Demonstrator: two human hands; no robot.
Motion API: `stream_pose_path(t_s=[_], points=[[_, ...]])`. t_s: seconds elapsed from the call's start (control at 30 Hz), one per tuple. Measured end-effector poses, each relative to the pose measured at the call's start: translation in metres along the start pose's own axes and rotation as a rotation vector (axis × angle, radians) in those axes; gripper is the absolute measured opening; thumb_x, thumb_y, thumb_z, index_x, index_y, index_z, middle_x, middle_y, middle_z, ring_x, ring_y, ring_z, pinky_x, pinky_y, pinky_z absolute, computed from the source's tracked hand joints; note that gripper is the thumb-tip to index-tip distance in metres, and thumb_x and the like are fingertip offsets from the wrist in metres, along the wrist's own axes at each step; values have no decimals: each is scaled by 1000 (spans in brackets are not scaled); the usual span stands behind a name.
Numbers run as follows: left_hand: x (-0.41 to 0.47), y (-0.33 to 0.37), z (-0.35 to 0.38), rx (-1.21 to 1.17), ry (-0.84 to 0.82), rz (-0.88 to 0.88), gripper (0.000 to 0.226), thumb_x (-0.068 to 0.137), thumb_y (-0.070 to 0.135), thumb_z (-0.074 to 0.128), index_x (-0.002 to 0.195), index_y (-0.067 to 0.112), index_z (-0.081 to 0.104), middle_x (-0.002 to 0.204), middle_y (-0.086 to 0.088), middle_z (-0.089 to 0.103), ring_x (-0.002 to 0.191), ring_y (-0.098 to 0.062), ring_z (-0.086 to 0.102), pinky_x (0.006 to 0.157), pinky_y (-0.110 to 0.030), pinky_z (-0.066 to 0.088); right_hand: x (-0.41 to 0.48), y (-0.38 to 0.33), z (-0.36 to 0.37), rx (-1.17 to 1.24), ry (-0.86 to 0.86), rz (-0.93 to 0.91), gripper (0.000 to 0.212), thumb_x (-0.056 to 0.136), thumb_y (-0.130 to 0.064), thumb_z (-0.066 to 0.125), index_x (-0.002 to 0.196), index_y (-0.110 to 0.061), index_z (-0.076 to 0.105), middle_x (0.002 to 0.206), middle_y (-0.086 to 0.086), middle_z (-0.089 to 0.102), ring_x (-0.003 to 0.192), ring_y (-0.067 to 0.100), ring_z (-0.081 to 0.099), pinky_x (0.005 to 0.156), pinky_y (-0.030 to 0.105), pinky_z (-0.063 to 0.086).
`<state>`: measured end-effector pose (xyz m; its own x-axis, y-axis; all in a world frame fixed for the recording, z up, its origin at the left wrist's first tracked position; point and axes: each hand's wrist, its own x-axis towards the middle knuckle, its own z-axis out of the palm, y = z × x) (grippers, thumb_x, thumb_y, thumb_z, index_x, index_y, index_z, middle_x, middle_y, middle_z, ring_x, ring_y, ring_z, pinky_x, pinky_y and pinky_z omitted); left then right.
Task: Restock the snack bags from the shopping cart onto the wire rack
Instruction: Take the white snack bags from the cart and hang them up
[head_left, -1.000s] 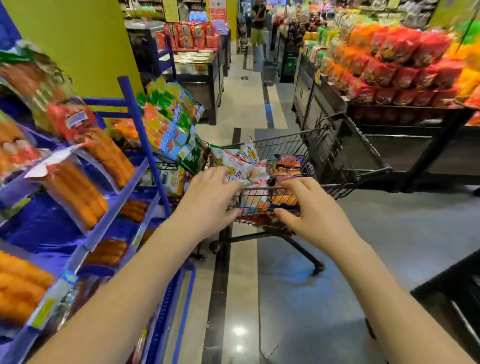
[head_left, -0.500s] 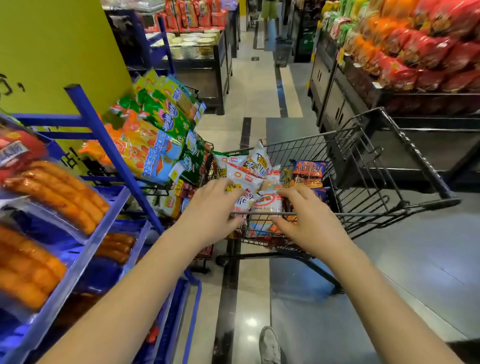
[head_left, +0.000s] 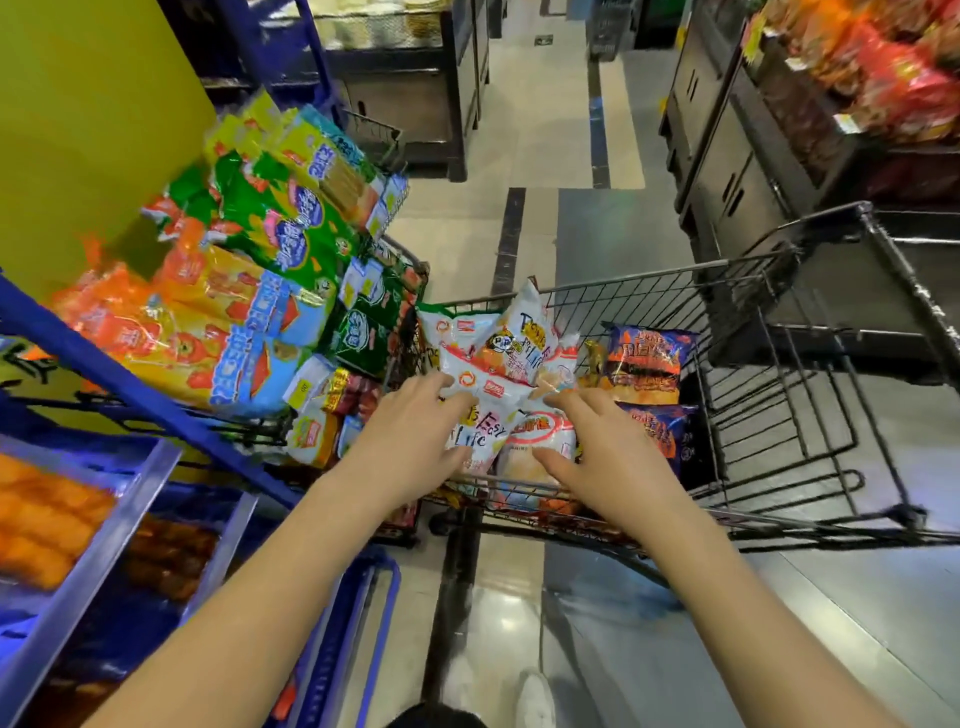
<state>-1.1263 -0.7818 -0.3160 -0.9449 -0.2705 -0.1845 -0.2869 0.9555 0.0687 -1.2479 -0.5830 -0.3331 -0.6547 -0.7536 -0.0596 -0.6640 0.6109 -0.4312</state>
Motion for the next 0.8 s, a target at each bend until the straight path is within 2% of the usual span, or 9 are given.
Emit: stream_pose_path(t_s=[0.13, 0.33, 0.57, 0.7, 0.8], points=[[29, -23, 9, -20, -29, 14, 63, 99, 46, 61, 155, 28, 39, 161, -9, 32, 149, -30, 30, 115, -47, 39, 36, 5, 11, -30, -33, 8, 62, 94, -45, 66, 149, -25, 45, 145, 1, 49, 129, 25, 53, 98, 44, 51], [67, -57, 22, -35, -75, 56, 64, 100, 46, 59, 157, 26, 37, 162, -9, 29, 151, -29, 27, 115, -44, 37, 82, 5, 26, -52, -73, 47, 63, 98, -44, 62, 152, -19, 43, 150, 3, 46, 133, 25, 50, 99, 42, 50], [100, -85, 48, -141, -138, 72, 62, 98, 42, 63, 154, 26, 39, 159, -4, 31, 147, -26, 32, 114, -44, 40, 116, 14, 45, -3, -85, 78, 58, 95, -42, 68, 146, -23, 49, 144, 1, 49, 125, 25, 56, 92, 40, 51], [111, -95, 72, -423, -256, -126, 64, 94, 44, 70, 143, 18, 39, 145, -2, 39, 125, -16, 50, 101, -30, 44, 133, 27, 50, 23, -119, 103, 57, 97, -42, 65, 148, -24, 47, 150, -2, 46, 130, 22, 52, 99, 43, 50], [119, -99, 95, -601, -342, -264, 94, 86, 44, 80, 155, 15, 24, 157, -5, 32, 140, -18, 41, 111, -27, 34, 147, 41, 54, 80, -138, 112, 57, 97, -40, 67, 147, -21, 48, 148, -2, 48, 132, 20, 50, 99, 40, 50]])
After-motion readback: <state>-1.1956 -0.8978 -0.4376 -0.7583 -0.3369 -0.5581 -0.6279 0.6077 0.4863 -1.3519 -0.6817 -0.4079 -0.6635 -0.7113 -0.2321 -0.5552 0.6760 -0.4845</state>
